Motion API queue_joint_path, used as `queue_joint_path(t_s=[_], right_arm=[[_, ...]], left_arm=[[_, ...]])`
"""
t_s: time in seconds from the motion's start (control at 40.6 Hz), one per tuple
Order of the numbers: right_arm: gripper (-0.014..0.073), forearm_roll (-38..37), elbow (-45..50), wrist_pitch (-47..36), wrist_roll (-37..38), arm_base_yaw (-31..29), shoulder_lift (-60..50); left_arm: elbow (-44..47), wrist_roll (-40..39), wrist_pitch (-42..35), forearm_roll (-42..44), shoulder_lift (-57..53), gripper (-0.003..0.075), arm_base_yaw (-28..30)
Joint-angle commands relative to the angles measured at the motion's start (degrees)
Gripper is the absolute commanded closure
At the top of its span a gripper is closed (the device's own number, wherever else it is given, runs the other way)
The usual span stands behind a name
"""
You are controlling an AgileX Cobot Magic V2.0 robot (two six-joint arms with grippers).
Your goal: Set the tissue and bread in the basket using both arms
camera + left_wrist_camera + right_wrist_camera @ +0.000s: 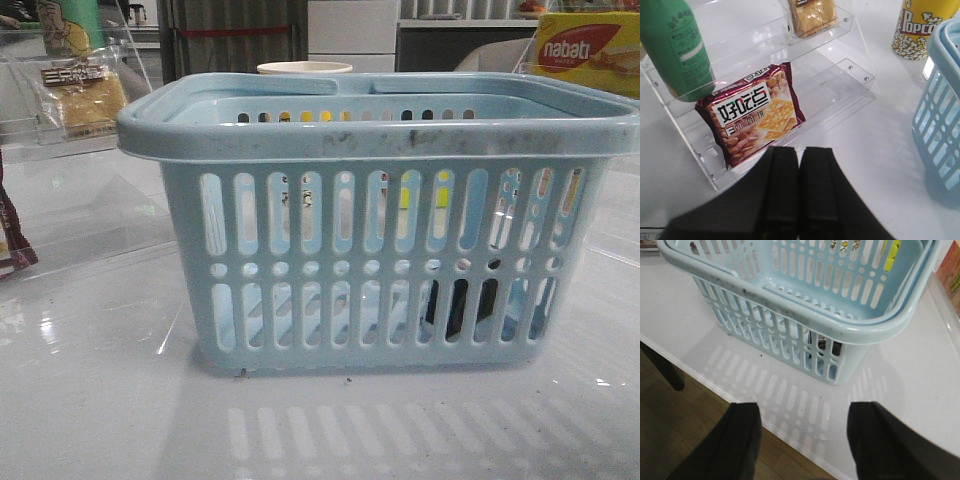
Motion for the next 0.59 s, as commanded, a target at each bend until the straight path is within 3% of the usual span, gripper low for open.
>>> queue_joint_path(t_s=[0.0,0.566], right_arm=[[0.0109,-0.4,-1.6,-3.9,-0.5,0.1,0.2],[0.0109,-0.4,-1.6,-3.9,-0.5,0.1,0.2]], left_arm=[[-2.0,-0.5,-4.1,-0.1,0.2,0.0629,-0.4],[-2.0,-0.5,-9.1,-0.1,0.6,0.0628,-0.4]])
